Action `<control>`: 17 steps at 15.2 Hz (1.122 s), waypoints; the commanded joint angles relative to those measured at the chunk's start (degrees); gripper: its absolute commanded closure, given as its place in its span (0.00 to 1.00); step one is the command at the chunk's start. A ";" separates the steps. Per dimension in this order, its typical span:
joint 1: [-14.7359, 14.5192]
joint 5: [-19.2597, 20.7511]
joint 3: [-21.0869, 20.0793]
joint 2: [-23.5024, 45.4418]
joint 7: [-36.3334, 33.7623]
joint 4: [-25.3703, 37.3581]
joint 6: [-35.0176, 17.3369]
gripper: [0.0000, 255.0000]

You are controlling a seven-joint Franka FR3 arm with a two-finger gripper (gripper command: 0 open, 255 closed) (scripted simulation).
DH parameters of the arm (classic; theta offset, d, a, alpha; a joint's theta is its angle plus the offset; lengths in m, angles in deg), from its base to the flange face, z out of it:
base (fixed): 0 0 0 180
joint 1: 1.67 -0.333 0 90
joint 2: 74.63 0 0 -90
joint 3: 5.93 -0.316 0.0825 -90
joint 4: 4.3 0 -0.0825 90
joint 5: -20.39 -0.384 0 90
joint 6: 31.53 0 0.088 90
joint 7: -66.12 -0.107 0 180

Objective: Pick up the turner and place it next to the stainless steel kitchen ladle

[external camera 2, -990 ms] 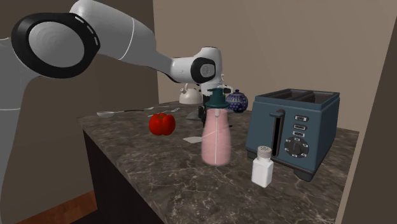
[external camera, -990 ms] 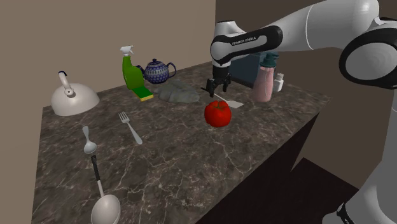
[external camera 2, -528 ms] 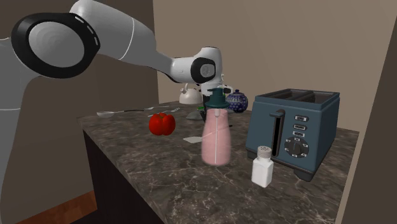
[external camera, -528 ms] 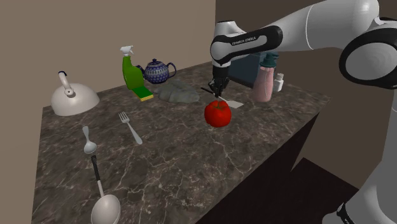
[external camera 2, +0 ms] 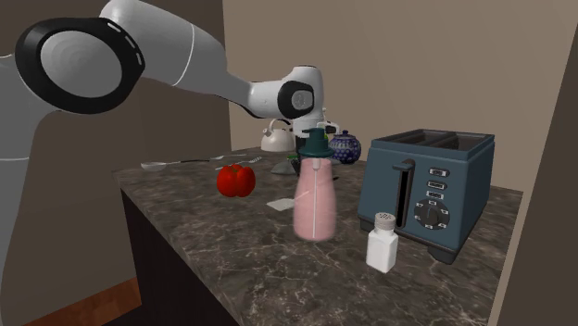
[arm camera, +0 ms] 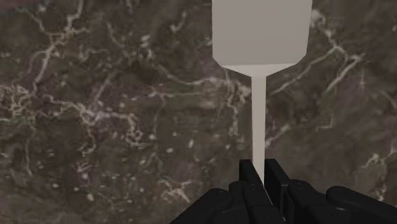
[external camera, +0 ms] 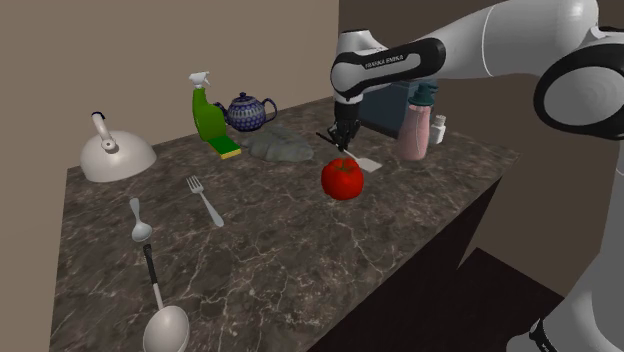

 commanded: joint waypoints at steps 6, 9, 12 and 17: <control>0.01 0.04 0.02 -0.32 -0.06 4.80 5.11 1.00; 0.04 0.04 0.03 -0.26 -0.07 7.20 7.45 1.00; 0.07 0.04 0.03 -0.05 -0.08 9.81 9.86 1.00; 0.14 0.00 0.05 0.65 -0.08 14.72 14.06 1.00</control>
